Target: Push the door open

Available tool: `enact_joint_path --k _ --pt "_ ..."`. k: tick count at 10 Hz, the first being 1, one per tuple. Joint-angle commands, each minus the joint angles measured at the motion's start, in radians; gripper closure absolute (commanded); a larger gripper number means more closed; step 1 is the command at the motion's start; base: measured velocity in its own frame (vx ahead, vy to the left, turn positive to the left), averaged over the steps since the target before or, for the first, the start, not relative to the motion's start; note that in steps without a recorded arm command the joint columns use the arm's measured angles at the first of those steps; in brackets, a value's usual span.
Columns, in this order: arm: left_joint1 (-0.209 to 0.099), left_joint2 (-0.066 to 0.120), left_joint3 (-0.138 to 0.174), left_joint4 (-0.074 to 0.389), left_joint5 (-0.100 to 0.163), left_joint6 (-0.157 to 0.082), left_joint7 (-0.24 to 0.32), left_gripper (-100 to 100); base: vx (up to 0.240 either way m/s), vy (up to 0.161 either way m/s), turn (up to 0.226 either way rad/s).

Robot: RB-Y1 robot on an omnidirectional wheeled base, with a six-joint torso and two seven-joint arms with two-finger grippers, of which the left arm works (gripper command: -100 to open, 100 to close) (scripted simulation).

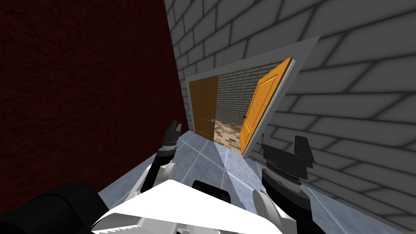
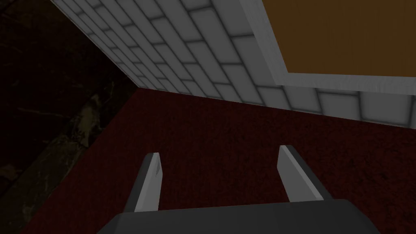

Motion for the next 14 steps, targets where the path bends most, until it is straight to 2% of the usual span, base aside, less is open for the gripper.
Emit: enact_joint_path --k 1,6,7,14 --pt "-0.014 0.008 -0.008 0.039 0.027 -0.011 0.025 -100 0.077 -0.017 -0.113" --pt "-0.044 0.023 -0.025 0.125 0.086 -0.036 0.079 -100 0.079 0.042 -0.103" --pt "-0.057 0.028 -0.032 0.16 0.11 -0.046 0.101 -100 0.099 0.036 -0.144" --pt "-0.115 0.047 -0.065 0.321 0.221 -0.092 0.203 -100 0.087 0.046 -0.121"
